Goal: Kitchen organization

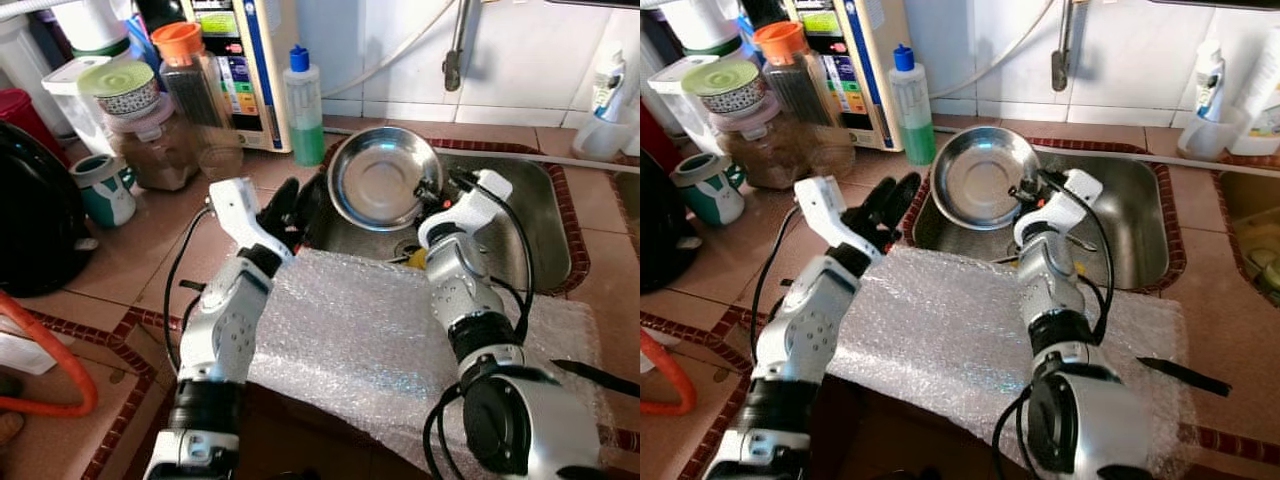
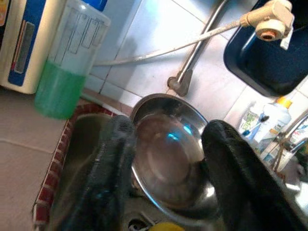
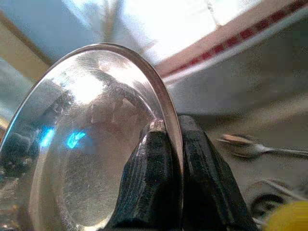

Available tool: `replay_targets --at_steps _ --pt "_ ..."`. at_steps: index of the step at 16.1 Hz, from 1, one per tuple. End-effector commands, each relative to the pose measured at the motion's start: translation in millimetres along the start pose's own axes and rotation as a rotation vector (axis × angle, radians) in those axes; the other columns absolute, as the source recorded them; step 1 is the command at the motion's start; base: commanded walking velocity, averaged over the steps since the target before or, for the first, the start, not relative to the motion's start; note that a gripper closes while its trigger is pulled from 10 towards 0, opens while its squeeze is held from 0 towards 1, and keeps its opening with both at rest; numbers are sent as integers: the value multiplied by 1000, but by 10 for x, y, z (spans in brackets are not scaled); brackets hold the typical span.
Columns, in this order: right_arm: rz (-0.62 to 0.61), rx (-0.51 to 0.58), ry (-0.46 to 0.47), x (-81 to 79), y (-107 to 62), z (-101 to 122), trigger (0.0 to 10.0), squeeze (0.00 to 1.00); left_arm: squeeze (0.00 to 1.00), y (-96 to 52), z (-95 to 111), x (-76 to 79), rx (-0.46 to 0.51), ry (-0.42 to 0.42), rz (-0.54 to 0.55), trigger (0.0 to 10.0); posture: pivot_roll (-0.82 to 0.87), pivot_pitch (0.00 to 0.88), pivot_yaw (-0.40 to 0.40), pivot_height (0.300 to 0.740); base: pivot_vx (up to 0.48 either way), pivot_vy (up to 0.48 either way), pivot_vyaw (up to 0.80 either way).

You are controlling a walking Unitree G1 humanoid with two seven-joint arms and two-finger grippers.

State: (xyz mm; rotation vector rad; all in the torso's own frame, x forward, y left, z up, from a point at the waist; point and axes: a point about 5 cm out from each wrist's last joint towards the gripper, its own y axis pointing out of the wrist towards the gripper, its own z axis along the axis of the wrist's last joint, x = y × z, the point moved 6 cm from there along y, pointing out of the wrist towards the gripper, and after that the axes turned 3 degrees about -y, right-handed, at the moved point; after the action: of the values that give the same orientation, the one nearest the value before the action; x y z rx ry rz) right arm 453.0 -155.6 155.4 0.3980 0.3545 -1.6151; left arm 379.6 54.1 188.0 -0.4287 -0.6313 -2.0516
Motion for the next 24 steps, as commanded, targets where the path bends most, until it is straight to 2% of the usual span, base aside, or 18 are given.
replay_targets --at_steps 1,2,3,5,7,9,11,12,13,14,24 --pt "-76 0 -43 131 22 41 0 0 1000 -59 -9 7 -17 27 0 10000 81 75 125 740 0 0 0" --pt "-126 -8 -65 253 18 47 0 0 1000 -97 -37 1 -28 34 3 10000 90 75 122 740 0 0 0" --pt "-206 -24 -85 448 1 52 0 0 1000 -154 -74 -16 -46 47 8 10000 96 75 121 740 0 0 0" --pt "-286 -43 -133 667 -33 64 0 0 1000 -214 -103 -58 -65 65 21 10000 112 73 115 740 0 0 0" --pt "-365 -73 -205 930 -97 63 0 0 1000 -322 -171 -96 -113 117 25 10000 126 70 112 740 0 0 0" --pt "-399 -110 -251 1067 -153 3 0 0 1000 -376 -207 -129 -146 135 36 10000 129 68 113 740 0 0 0" --pt "-415 -139 -235 1131 -188 -61 0 0 1000 -386 -221 -143 -159 148 39 10000 131 66 113 740 0 0 0" --pt "-388 -176 -187 1134 -215 -172 1216 1000 1000 -397 -230 -143 -163 158 42 10000 132 61 114 740 0 0 0" --pt "-380 -183 -198 1120 -216 -192 4314 1000 1000 -398 -236 -143 -166 159 44 10000 133 60 114 740 0 0 0" --pt "-381 -192 -210 1115 -222 -218 10000 1000 1000 -402 -246 -138 -170 159 45 10000 133 60 114 740 0 0 0" --pt "-343 -178 -176 1071 -216 -232 10000 1000 1000 -405 -373 -105 -235 187 26 10000 115 46 134 740 0 0 0"
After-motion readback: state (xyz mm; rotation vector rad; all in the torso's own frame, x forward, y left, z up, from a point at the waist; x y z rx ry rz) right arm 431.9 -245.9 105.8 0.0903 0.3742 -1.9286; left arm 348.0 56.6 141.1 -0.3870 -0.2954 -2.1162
